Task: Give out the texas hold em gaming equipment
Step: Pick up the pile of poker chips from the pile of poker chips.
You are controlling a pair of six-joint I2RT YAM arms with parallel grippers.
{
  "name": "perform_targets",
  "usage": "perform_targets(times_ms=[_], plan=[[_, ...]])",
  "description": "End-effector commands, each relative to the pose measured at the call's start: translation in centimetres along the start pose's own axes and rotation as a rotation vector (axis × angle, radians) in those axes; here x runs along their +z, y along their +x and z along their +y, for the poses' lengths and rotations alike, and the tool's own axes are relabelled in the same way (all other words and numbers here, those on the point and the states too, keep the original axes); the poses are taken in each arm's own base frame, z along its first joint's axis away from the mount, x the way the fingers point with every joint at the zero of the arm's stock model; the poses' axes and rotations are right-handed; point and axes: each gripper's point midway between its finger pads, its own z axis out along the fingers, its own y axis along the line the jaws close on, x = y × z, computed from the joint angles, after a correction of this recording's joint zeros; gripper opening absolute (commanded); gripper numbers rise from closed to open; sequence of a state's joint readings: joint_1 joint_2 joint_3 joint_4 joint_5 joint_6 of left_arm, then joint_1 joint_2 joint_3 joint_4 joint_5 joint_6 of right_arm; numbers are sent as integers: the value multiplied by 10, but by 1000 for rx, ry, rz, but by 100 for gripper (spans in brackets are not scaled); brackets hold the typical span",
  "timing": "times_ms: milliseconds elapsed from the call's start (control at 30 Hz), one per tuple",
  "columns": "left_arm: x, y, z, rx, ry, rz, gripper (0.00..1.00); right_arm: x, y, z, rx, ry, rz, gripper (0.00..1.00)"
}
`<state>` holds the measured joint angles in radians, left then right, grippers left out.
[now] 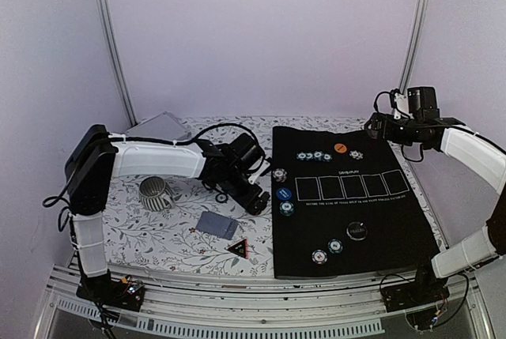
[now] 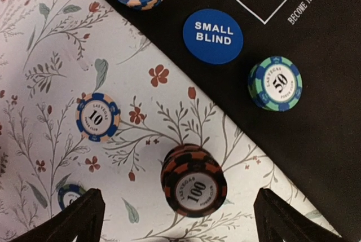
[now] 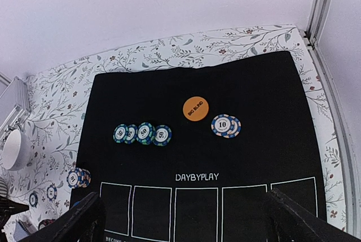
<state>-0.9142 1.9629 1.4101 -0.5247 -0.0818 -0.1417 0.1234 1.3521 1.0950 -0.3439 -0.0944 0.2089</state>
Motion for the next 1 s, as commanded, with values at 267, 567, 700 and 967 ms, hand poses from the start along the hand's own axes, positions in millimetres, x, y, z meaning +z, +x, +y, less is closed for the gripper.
perform_targets(times_ms=[267, 567, 700, 967], plan=[[35, 12, -8, 11, 20, 120, 68, -11, -4, 15, -21, -80, -18, 99], [29, 0, -9, 13, 27, 91, 64, -13, -5, 16, -22, -86, -24, 99], [25, -3, -9, 12, 26, 81, 61, -13, -6, 16, -24, -87, -26, 99], [24, -1, -9, 12, 28, 84, 31, -12, -4, 17, -26, -91, -21, 99]])
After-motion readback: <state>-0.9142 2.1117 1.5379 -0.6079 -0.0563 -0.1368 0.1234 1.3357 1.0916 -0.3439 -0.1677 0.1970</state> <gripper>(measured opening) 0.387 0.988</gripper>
